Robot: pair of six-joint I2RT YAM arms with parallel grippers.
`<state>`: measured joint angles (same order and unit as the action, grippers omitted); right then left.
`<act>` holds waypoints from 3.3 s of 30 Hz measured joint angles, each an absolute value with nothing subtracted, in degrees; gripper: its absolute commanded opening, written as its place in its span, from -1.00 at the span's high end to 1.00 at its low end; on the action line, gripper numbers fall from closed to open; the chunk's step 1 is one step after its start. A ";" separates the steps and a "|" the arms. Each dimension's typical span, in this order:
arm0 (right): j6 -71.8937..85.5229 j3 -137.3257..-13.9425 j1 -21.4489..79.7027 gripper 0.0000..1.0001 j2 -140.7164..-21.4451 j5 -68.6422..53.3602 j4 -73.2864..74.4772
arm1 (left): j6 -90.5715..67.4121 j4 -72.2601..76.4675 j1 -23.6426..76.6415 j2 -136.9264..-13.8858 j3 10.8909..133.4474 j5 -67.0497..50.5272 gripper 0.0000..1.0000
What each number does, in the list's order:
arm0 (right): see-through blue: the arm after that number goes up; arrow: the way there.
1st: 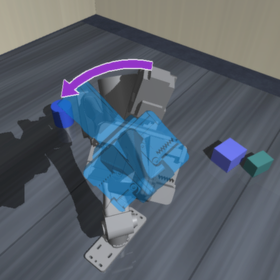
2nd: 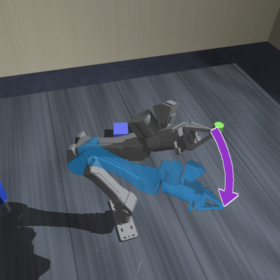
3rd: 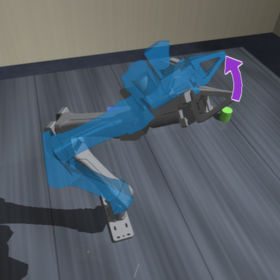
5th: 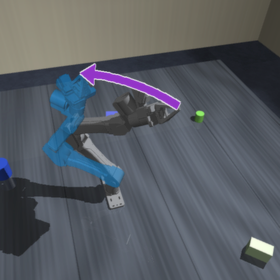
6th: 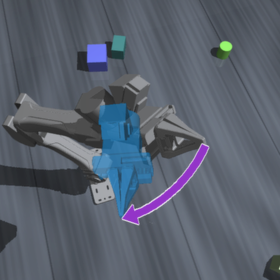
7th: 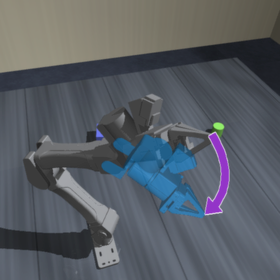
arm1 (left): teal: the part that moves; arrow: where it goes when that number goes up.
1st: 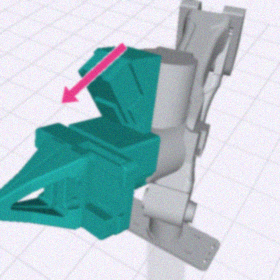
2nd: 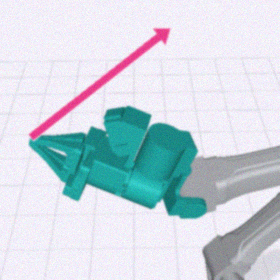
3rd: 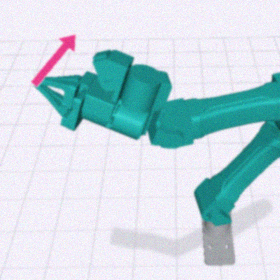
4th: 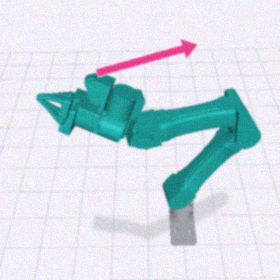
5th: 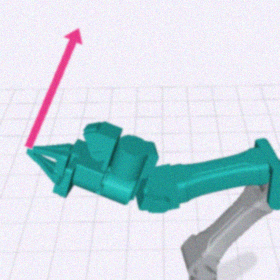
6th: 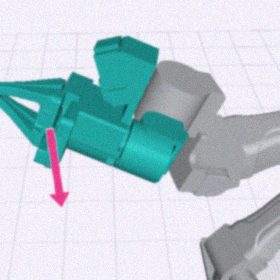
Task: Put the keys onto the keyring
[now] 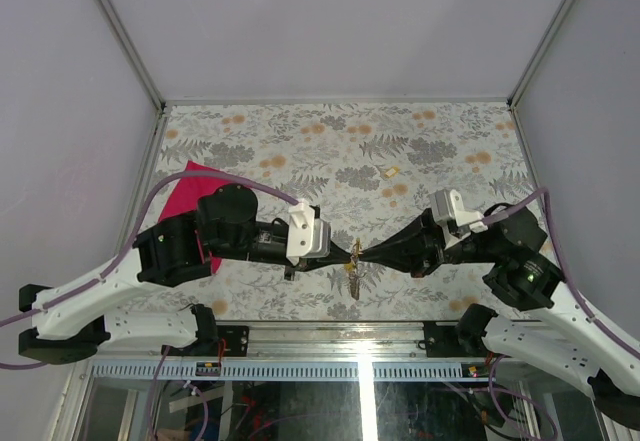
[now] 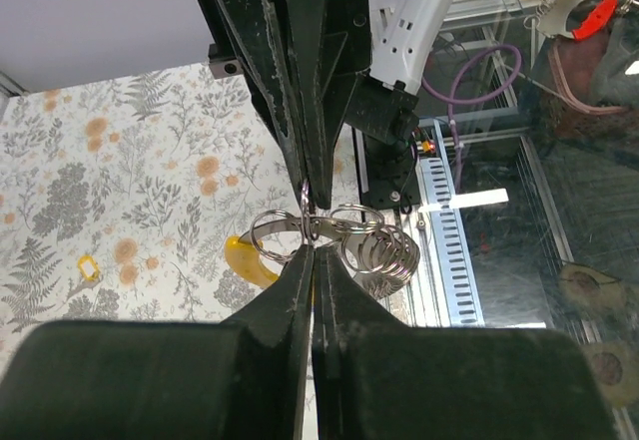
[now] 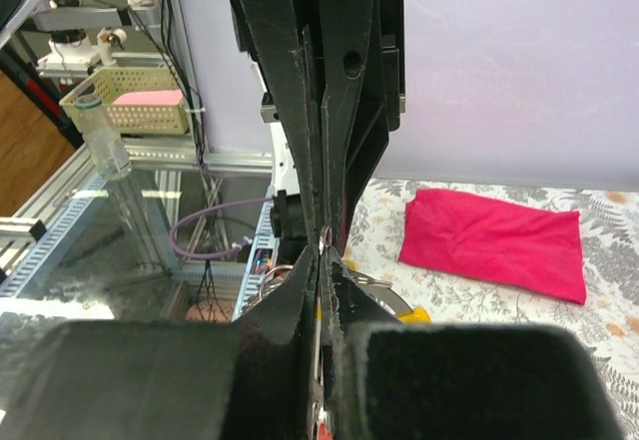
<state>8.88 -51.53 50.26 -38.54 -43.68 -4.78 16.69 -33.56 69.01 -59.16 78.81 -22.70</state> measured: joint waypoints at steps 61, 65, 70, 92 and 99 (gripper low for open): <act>19.07 -41.41 50.24 1.00 -37.21 -35.27 -34.11 | 1.04 4.67 69.08 -51.86 60.03 -16.51 1.00; 18.06 -41.69 50.24 0.79 -36.95 -35.42 -32.99 | 1.32 2.68 69.06 -52.27 61.21 -17.19 1.00; 14.76 -43.33 50.26 0.37 -34.70 -34.79 -26.96 | 4.01 -7.84 69.08 -55.09 68.55 -18.22 1.00; 0.80 -45.91 50.26 0.16 -34.87 -34.22 -4.38 | 20.53 -69.32 69.36 -81.08 107.46 -11.46 1.00; 0.84 -42.78 50.26 0.14 -37.85 -36.01 -8.73 | 21.50 -73.10 70.00 -81.49 110.39 -9.74 1.00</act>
